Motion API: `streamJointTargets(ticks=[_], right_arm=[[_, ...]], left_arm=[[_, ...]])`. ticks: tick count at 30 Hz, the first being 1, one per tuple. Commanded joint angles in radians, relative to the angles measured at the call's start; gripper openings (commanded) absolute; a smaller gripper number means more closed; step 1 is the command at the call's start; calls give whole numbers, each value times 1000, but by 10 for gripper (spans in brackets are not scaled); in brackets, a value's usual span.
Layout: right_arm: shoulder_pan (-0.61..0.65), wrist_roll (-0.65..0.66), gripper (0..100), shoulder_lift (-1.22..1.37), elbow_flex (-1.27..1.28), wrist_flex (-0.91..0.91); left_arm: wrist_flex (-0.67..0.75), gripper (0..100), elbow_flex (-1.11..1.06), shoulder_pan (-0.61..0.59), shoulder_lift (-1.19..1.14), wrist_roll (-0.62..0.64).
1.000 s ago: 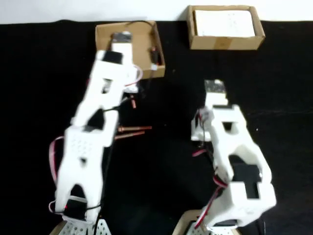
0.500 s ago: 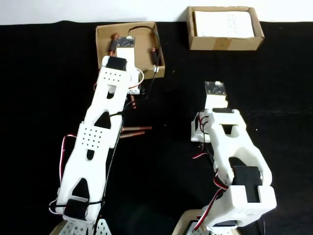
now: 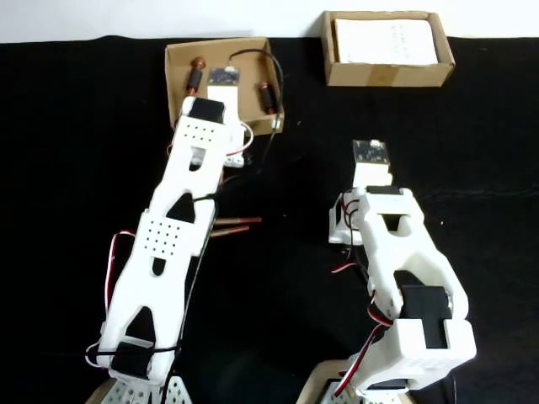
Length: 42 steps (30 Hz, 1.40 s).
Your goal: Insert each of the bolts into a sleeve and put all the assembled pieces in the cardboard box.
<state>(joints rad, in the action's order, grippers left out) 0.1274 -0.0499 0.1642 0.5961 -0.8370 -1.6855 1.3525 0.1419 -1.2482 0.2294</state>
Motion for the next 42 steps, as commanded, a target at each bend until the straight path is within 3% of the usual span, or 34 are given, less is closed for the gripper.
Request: streamJointTargets(ticks=[1, 6, 17, 24, 32, 38, 42], right_arm=[[-10, 8, 7, 1, 13, 18], [-12, 6, 7, 1, 13, 13], [-153, 8, 7, -82, 35, -50], [-203, 6, 7, -124, 101, -41], [-200, 8, 7, -124, 104, -18], [-200, 8, 7, -124, 104, -18], [-200, 8, 7, -124, 104, -18]], left_arm=[[-72, 9, 102, 59, 53, 0], [-83, 9, 107, 142, 182, -66], [-75, 9, -377, 259, 403, -224], [-71, 9, -384, 280, 289, -256], [38, 16, -375, 272, 185, -250], [32, 164, -335, 263, 176, -249], [34, 167, -338, 265, 176, -249]])
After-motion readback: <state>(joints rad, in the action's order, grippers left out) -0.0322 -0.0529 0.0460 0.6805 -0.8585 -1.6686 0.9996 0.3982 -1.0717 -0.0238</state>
